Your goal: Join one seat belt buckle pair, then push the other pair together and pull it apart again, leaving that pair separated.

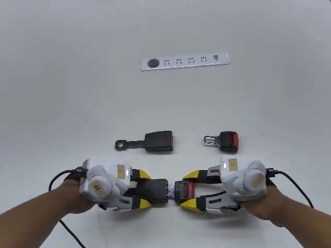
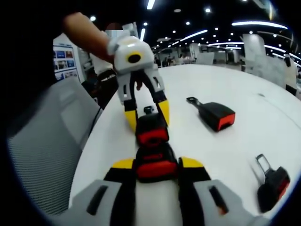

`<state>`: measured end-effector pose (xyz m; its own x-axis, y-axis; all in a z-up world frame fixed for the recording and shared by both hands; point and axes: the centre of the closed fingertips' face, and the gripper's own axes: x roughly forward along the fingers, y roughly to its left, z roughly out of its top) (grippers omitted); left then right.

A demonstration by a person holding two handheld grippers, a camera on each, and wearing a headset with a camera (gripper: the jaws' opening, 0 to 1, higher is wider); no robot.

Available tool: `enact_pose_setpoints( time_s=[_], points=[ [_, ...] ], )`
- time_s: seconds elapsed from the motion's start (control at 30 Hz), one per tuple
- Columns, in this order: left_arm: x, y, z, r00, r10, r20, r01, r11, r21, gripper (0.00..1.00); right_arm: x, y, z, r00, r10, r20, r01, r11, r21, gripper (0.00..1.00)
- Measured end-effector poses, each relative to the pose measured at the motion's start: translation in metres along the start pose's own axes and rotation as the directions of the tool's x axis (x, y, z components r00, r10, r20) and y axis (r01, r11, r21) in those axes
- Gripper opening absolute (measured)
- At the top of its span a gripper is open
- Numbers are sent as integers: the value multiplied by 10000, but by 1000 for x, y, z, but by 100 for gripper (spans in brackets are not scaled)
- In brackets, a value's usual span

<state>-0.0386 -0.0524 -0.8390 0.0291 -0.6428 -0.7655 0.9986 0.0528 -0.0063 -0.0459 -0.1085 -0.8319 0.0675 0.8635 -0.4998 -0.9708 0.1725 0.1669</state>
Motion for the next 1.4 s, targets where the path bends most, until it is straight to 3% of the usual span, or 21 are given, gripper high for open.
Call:
enact_pose_setpoints(
  time_s=[0.8, 1.4],
  points=[
    [-1, -4, 0, 9998, -176, 81, 174, 9997, 171, 34, 6, -1, 2, 9991, -54, -428, 47, 9998, -169, 34],
    [-4, -4, -1, 9974, -528, 497, 510, 9980, 377, 33, 4, -1, 0, 9992, -66, -399, 46, 9988, -493, 33]
  ],
)
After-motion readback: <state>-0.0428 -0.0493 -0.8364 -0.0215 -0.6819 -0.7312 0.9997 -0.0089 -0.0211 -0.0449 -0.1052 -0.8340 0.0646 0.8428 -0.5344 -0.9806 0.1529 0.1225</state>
